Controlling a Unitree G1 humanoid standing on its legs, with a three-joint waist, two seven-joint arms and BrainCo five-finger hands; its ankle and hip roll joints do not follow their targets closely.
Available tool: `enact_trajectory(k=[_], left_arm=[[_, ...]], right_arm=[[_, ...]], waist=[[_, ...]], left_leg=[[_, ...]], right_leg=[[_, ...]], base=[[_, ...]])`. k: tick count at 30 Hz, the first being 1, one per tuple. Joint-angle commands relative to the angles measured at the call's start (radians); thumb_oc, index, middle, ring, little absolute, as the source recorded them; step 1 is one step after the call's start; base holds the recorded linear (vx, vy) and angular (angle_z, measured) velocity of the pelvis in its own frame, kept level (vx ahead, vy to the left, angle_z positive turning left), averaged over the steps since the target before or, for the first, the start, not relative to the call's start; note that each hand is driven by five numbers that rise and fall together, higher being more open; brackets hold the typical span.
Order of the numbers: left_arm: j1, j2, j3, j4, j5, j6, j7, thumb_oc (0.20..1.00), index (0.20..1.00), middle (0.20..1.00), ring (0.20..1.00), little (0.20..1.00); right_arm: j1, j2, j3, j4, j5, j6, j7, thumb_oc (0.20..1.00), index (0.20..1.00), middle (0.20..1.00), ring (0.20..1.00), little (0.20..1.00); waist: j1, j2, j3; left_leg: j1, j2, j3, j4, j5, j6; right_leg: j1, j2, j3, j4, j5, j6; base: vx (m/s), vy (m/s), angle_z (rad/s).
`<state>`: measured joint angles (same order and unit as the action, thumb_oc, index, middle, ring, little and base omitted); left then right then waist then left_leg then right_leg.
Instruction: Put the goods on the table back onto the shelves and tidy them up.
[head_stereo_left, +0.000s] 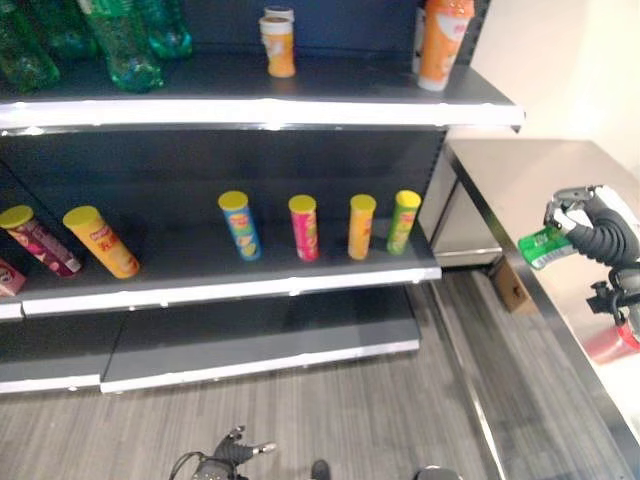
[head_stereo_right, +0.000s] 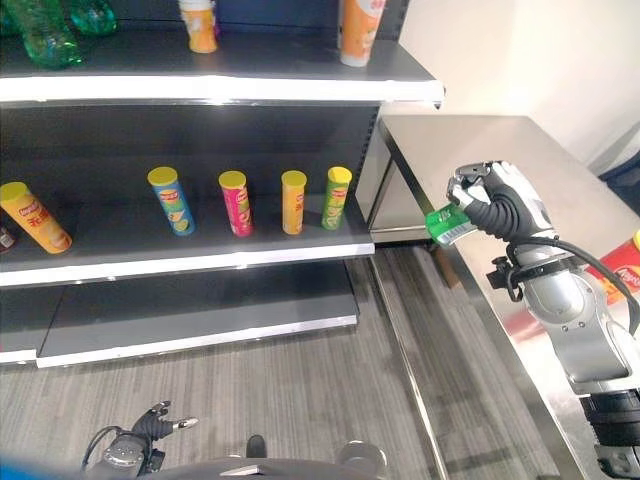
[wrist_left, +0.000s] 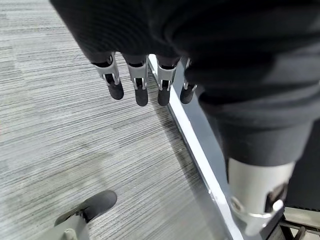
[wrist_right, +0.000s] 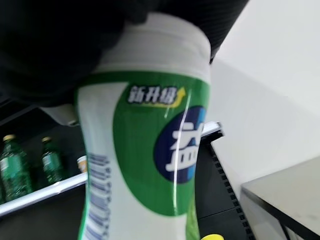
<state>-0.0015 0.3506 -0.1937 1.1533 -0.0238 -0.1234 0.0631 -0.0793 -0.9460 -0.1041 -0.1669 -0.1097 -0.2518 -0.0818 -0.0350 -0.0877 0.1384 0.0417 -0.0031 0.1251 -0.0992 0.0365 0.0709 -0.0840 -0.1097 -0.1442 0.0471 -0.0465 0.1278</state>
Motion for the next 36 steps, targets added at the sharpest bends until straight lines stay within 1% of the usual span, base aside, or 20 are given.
enact_trajectory(k=[1,3,4,6,10,15,17,18,19,21,22,23,25,26,29,30,31,32,33,36], left_arm=[[-0.035,-0.004,-0.009,0.014,0.025,-0.033,-0.007,1.0,1.0,1.0,1.0,1.0],[-0.038,-0.011,-0.008,0.016,0.025,-0.033,-0.009,1.0,1.0,1.0,1.0,1.0],[-0.05,-0.019,-0.014,0.016,0.027,-0.036,-0.007,1.0,1.0,1.0,1.0,1.0],[-0.051,-0.025,-0.016,0.017,0.026,-0.037,-0.006,1.0,1.0,1.0,1.0,1.0],[-0.048,-0.051,-0.031,0.01,0.003,-0.037,-0.001,1.0,1.0,1.0,1.0,1.0],[-0.043,-0.063,-0.035,-0.017,-0.027,-0.03,0.012,1.0,1.0,1.0,1.0,1.0],[-0.038,-0.069,-0.034,-0.034,-0.049,-0.03,0.017,1.0,1.0,1.0,1.0,1.0],[-0.034,-0.07,-0.029,-0.059,-0.068,-0.028,0.016,1.0,1.0,1.0,1.0,1.0],[-0.035,-0.068,-0.025,-0.067,-0.082,-0.028,0.018,1.0,1.0,1.0,1.0,1.0],[-0.029,-0.07,-0.018,-0.065,-0.101,-0.029,0.018,1.0,1.0,1.0,1.0,1.0],[-0.015,-0.069,-0.01,-0.064,-0.106,-0.027,0.017,1.0,1.0,1.0,1.0,1.0],[-0.014,-0.069,-0.009,-0.065,-0.106,-0.027,0.017,1.0,1.0,1.0,1.0,1.0],[0.002,-0.069,0.003,-0.06,-0.109,-0.027,0.015,1.0,1.0,1.0,1.0,1.0],[0.006,-0.069,0.007,-0.056,-0.113,-0.028,0.018,1.0,1.0,1.0,1.0,1.0],[0.014,-0.063,0.018,-0.048,-0.127,-0.034,0.034,1.0,1.0,1.0,1.0,1.0],[0.017,-0.063,0.019,-0.047,-0.128,-0.033,0.037,1.0,1.0,1.0,1.0,1.0],[0.018,-0.06,0.022,-0.047,-0.124,-0.033,0.044,1.0,1.0,1.0,1.0,1.0],[0.029,-0.059,0.024,-0.041,-0.119,-0.035,0.04,1.0,1.0,1.0,1.0,1.0],[0.036,-0.054,0.023,-0.045,-0.098,-0.034,0.04,1.0,1.0,1.0,1.0,1.0],[0.032,-0.045,0.009,-0.033,-0.071,-0.035,0.035,1.0,1.0,1.0,1.0,1.0]], right_arm=[[-0.094,-0.047,-0.02,0.016,0.029,-0.021,-0.038,0.2,0.2,0.2,0.2,0.2],[-0.102,-0.061,-0.014,0.015,0.031,-0.027,-0.039,0.2,0.2,0.2,0.2,0.2],[-0.103,-0.083,-0.02,0.006,0.029,-0.029,-0.036,0.2,0.2,0.2,0.2,0.2],[-0.107,-0.093,-0.024,0.003,0.03,-0.03,-0.036,0.2,0.2,0.2,0.2,0.2],[-0.161,-0.138,-0.002,-0.014,0.059,-0.044,-0.029,0.2,0.2,0.2,0.2,0.2],[-0.218,-0.173,0.038,-0.018,0.079,-0.053,-0.019,0.2,0.2,0.2,0.2,0.2],[-0.25,-0.192,0.064,-0.027,0.095,-0.06,-0.013,0.2,0.2,0.2,0.2,0.2],[-0.28,-0.202,0.084,-0.032,0.103,-0.06,-0.005,0.2,0.2,0.2,0.2,0.2],[-0.299,-0.204,0.1,-0.036,0.11,-0.063,0.001,0.2,0.2,0.2,0.2,0.2],[-0.319,-0.201,0.121,-0.027,0.119,-0.062,0.001,0.2,0.2,0.2,0.2,0.2],[-0.325,-0.205,0.134,-0.025,0.122,-0.059,0.007,0.2,0.2,0.2,0.2,0.2],[-0.326,-0.205,0.136,-0.024,0.122,-0.059,0.006,0.2,0.2,0.2,0.2,0.2],[-0.343,-0.206,0.155,-0.025,0.12,-0.058,0.009,0.2,0.2,0.2,0.2,0.2],[-0.349,-0.206,0.162,-0.025,0.117,-0.06,0.01,0.2,0.2,0.2,0.2,0.2],[-0.364,-0.21,0.179,-0.002,0.11,-0.063,-0.005,0.2,0.2,0.2,0.2,0.2],[-0.357,-0.21,0.176,-0.002,0.107,-0.06,-0.009,0.2,0.2,0.2,0.2,0.2],[-0.349,-0.216,0.169,0.004,0.099,-0.055,-0.016,0.2,0.2,0.2,0.2,0.2],[-0.344,-0.215,0.165,0.003,0.1,-0.052,-0.012,0.2,0.2,0.2,0.2,0.2],[-0.332,-0.199,0.148,-0.003,0.084,-0.042,-0.008,0.2,0.2,0.2,0.2,0.2],[-0.349,-0.168,0.153,-0.002,0.069,-0.039,-0.013,0.2,0.2,0.2,0.2,0.2]], waist=[[0.005,0.014,-0.003],[0.001,0.009,0.0],[-0.01,0.002,-0.003],[-0.01,-0.002,-0.006],[-0.003,-0.011,-0.045],[0.0,-0.023,-0.047],[0.011,-0.04,-0.029],[0.022,-0.048,-0.006],[0.028,-0.052,0.01],[0.033,-0.053,0.024],[0.037,-0.056,0.026],[0.036,-0.057,0.026],[0.044,-0.066,0.018],[0.046,-0.07,0.014],[0.042,-0.067,-0.002],[0.04,-0.063,-0.006],[0.038,-0.061,-0.008],[0.039,-0.045,-0.017],[0.039,-0.021,-0.032],[0.044,-0.009,-0.047]], left_leg=[[0.033,-0.027,-0.001,0.012,-0.128,-0.034],[0.046,-0.031,-0.007,0.012,-0.132,-0.037],[0.053,-0.041,-0.027,0.012,-0.138,-0.037],[0.059,-0.044,-0.035,0.012,-0.143,-0.039],[0.083,-0.021,-0.044,0.012,-0.153,-0.062],[0.117,0.004,-0.065,0.012,-0.157,-0.084],[0.077,0.009,-0.067,0.14,-0.193,-0.102],[0.009,0.005,-0.071,0.301,-0.218,-0.127],[-0.032,0.007,-0.07,0.393,-0.209,-0.138],[-0.086,0.028,-0.057,0.499,-0.186,-0.147],[-0.097,0.062,-0.029,0.476,-0.171,-0.144],[-0.095,0.061,-0.028,0.471,-0.168,-0.144],[-0.068,0.075,-0.026,0.35,-0.177,-0.134],[-0.064,0.085,-0.039,0.289,-0.153,-0.133],[-0.088,0.135,-0.082,0.051,-0.026,-0.145],[-0.093,0.144,-0.078,0.012,-0.01,-0.153],[-0.115,0.147,-0.071,0.012,-0.005,-0.16],[-0.113,0.147,-0.074,0.012,-0.026,-0.163],[-0.095,0.132,-0.086,0.012,-0.009,-0.169],[-0.059,0.097,-0.07,0.012,-0.025,-0.15]], right_leg=[[0.027,0.049,-0.011,-0.048,0.017,-0.004],[0.022,0.073,0.011,-0.08,0.035,0.001],[0.03,0.09,0.061,-0.102,0.044,-0.003],[0.05,0.093,0.069,-0.129,0.051,-0.008],[0.094,0.114,0.053,-0.134,0.024,-0.029],[0.136,0.13,0.026,-0.134,-0.012,-0.049],[0.164,0.126,0.008,-0.134,-0.03,-0.069],[0.187,0.121,-0.009,-0.134,-0.043,-0.082],[0.198,0.121,-0.019,-0.134,-0.045,-0.089],[0.215,0.125,-0.036,-0.134,-0.056,-0.101],[0.225,0.124,-0.055,-0.134,-0.066,-0.105],[0.225,0.123,-0.055,-0.134,-0.067,-0.105],[0.223,0.108,-0.061,-0.134,-0.074,-0.101],[0.218,0.104,-0.06,-0.134,-0.075,-0.101],[0.213,0.102,-0.07,-0.134,-0.111,-0.108],[0.216,0.103,-0.071,-0.134,-0.12,-0.11],[0.223,0.099,-0.077,-0.134,-0.128,-0.107],[0.23,0.099,-0.072,-0.134,-0.123,-0.102],[0.248,0.083,-0.068,-0.134,-0.118,-0.09],[0.261,0.045,-0.048,-0.134,-0.098,-0.07]], base=[[0.07,-0.063,0.08],[0.1,-0.084,0.1],[0.09,-0.076,0.22],[0.13,-0.116,0.62],[0.16,-0.176,0.22],[0.14,-0.208,0.22],[0.1,-0.216,0.46],[0.06,-0.202,0.6],[0.05,-0.165,0.49],[0.07,-0.098,0.63],[0.09,-0.066,0.69],[0.13,-0.033,0.42],[0.14,0.016,0.27],[0.16,0.022,0.09],[0.14,0.06,0.14],[0.16,0.13,0.28],[0.19,0.195,0.16],[0.36,0.391,0.07],[0.38,0.431,-0.14],[0.3,0.377,-0.4]])
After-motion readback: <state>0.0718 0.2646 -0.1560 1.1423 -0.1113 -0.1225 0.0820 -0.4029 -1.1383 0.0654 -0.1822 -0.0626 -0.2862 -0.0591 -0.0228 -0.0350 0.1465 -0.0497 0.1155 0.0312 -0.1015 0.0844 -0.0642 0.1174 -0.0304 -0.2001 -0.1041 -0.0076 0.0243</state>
